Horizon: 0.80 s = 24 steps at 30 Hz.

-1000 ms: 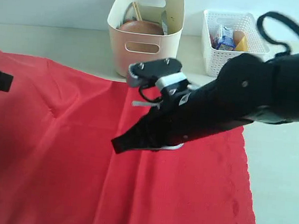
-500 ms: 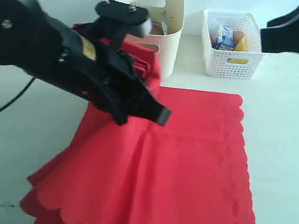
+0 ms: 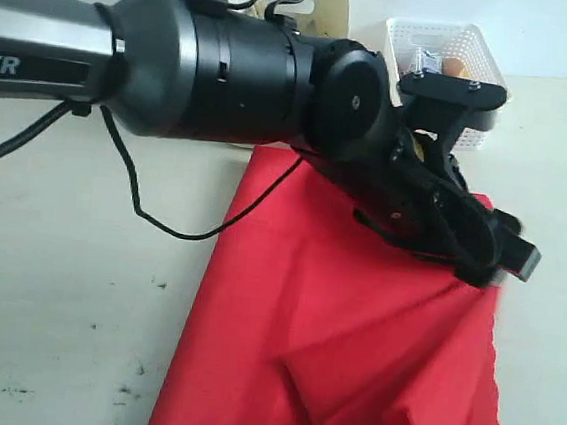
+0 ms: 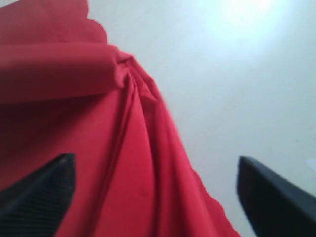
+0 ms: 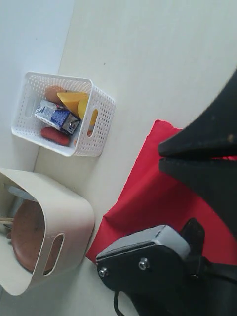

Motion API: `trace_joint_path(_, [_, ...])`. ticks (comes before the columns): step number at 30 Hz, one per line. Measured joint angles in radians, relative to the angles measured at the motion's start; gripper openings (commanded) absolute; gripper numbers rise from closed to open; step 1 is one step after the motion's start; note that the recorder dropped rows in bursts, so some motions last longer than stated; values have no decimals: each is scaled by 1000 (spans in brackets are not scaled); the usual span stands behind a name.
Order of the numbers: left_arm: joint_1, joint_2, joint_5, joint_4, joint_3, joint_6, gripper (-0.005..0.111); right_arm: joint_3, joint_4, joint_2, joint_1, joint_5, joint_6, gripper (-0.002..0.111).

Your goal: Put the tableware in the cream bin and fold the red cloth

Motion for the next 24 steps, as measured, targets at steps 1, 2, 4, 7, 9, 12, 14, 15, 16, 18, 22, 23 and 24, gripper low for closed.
trace_joint_path(1, [-10, 0, 0, -9, -14, 23, 105, 0, -10, 0, 0, 0, 2, 0])
trace_joint_path(2, [-15, 0, 6, -10, -17, 32, 103, 0, -16, 0, 0, 0, 2, 0])
trace_joint_path(4, [-15, 0, 63, 2, -21, 48, 100, 0, -28, 0, 0, 0, 4, 0])
trace_joint_path(7, [15, -2, 177, 38, -21, 51, 80, 0, -38, 0, 0, 2, 9, 0])
trace_joint_path(9, [49, -2, 252, 60, -21, 51, 57, 0, -43, 0, 0, 1, 19, 0])
trace_joint_path(12, [107, -7, 288, 77, 8, 51, 6, 0, -47, 0, 0, 1, 29, 0])
trace_joint_path(14, [135, -11, 289, 85, 50, 51, 3, 0, -50, 0, 0, 1, 31, 0])
trace_joint_path(15, [145, -12, 278, 88, 77, 56, 3, 0, -52, 0, 0, 1, 31, 0])
trace_joint_path(16, [147, -12, 259, 90, 101, 56, 3, 0, -52, 0, 0, 2, 31, 0])
trace_joint_path(18, [148, -13, 207, 92, 167, 59, 3, 0, -52, 0, 0, 4, 33, 0])
trace_joint_path(22, [118, -13, 65, 90, 285, 62, 3, 0, -52, 0, 0, 4, 33, 0])
trace_joint_path(23, [106, -13, 40, 87, 306, 62, 3, 0, -52, 0, 0, 4, 33, 0])
trace_joint_path(24, [93, -11, 13, 84, 322, 62, 3, 0, -52, 0, 0, 4, 33, 0])
